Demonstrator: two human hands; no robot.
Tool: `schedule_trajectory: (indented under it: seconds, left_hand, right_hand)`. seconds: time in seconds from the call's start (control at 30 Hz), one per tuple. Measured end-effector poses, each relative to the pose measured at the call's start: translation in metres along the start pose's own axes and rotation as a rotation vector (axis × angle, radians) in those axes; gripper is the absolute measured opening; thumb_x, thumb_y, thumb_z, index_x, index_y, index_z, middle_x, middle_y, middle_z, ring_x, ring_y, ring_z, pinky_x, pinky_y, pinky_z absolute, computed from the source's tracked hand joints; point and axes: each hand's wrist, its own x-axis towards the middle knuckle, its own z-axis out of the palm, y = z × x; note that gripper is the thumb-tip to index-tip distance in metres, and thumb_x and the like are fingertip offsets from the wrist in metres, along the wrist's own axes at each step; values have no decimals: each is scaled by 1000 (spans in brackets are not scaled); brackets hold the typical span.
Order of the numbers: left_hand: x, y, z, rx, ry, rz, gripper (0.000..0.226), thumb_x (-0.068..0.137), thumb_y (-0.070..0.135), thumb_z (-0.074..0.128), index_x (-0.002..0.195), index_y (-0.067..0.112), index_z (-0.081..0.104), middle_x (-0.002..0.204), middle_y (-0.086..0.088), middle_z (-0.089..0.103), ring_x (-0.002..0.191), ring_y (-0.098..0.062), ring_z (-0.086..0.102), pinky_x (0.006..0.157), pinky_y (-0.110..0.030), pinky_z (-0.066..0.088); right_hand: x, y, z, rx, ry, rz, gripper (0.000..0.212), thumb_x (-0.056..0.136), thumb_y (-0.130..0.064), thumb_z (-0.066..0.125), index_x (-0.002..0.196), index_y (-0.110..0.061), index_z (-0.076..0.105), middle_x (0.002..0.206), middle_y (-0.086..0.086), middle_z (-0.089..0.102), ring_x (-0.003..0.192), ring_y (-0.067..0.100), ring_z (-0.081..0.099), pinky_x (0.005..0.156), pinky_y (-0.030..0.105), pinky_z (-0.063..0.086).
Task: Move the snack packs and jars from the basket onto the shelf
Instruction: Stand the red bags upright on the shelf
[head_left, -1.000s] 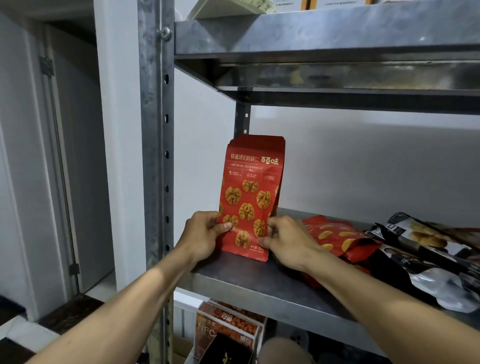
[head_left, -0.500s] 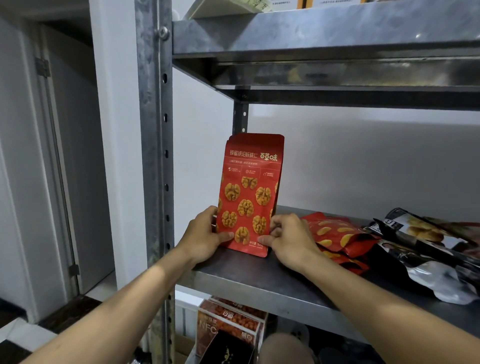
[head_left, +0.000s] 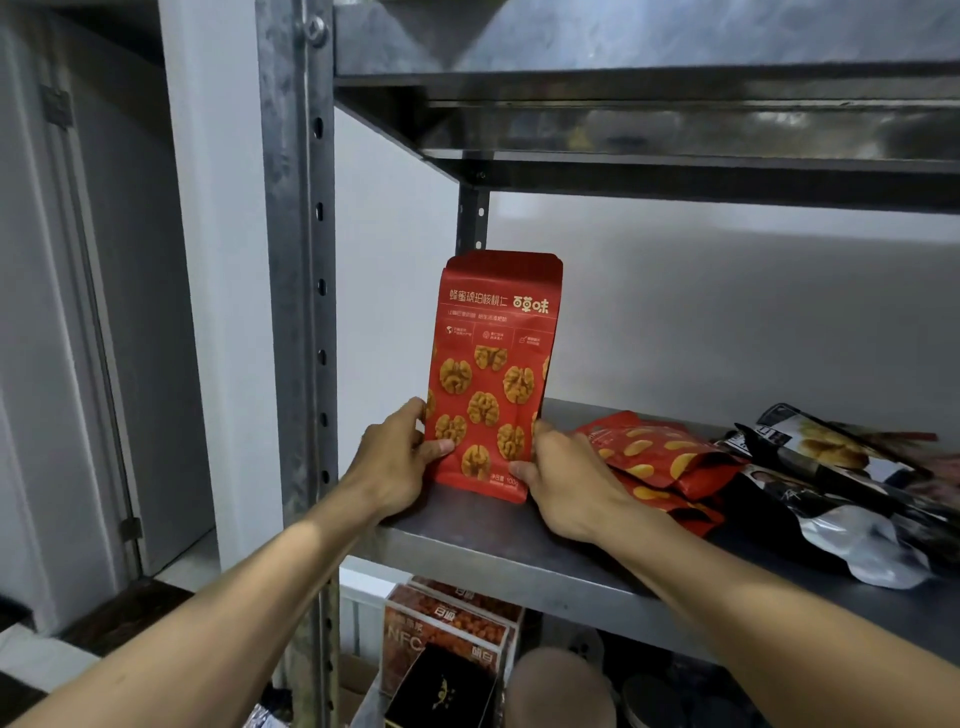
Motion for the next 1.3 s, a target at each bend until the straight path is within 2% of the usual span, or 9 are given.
schedule_trajectory:
  seconds: [0.17,0.37,0.5,0.57,0.7,0.87,1.03,1.13,1.3]
  left_hand:
    - [4,1,0,62,-60,-22,27,96,27,57,120,17,61,110,-1,72,104,-20,65,95,-33,50]
    - [-4,5,2,-7,-28,-33,18,97,24,56,114,21,59,104,1,71,97,-20,66,83,-31,51]
    - [-4,7,1,-164,29,-135,16,89,35,65,100,27,58,94,1,72,86,-19,67,73,-36,53]
    - [-4,8,1,-191,10,-154,24,86,37,68,105,30,57,98,4,71,88,-18,68,76,-36,53]
    - [-3,12,1,-199,33,-158,28,84,34,70,107,29,56,99,5,70,89,-16,67,74,-35,52]
    - [-5,13,1,-181,46,-137,19,87,28,68,102,25,57,93,6,69,85,-15,66,70,-32,50]
    - [-5,7,2,-87,114,-72,16,88,5,64,82,15,54,84,1,67,80,-16,64,66,-22,47]
    - [-4,5,1,-30,100,-71,24,85,1,67,76,13,49,81,0,67,80,-20,65,73,-31,53]
    - [-3,6,-1,-30,71,-100,30,74,-9,71,77,10,48,84,-9,69,86,-28,67,80,-44,55]
  right_hand:
    - [1,-5,-2,-58,-7,4,31,98,-27,53,124,-11,48,117,12,64,105,32,62,89,41,52]
    - [1,0,-6,87,-34,38,30,94,-20,61,123,-15,55,115,6,67,103,26,64,87,30,51]
    - [0,0,-8,225,29,79,13,88,-14,70,94,-21,60,78,-10,58,84,14,59,67,19,42]
    - [1,-2,-9,265,52,97,22,86,-16,73,77,-25,55,72,-13,56,81,13,59,63,18,42]
    - [2,-4,-14,296,126,153,28,77,-23,82,69,-18,55,82,0,70,83,17,66,74,30,54]
    - [0,-3,-15,300,119,168,28,71,-21,85,71,-13,58,79,2,69,80,18,66,69,27,50]
    - [3,-1,-12,266,66,143,28,75,-10,82,69,-16,55,83,5,70,84,20,66,72,25,51]
    - [2,-1,-11,223,32,82,30,80,-7,76,68,-20,52,74,-5,64,80,15,64,63,18,47]
    - [1,-4,-13,219,16,47,36,82,-9,75,66,-29,50,68,-15,56,77,11,60,67,19,45]
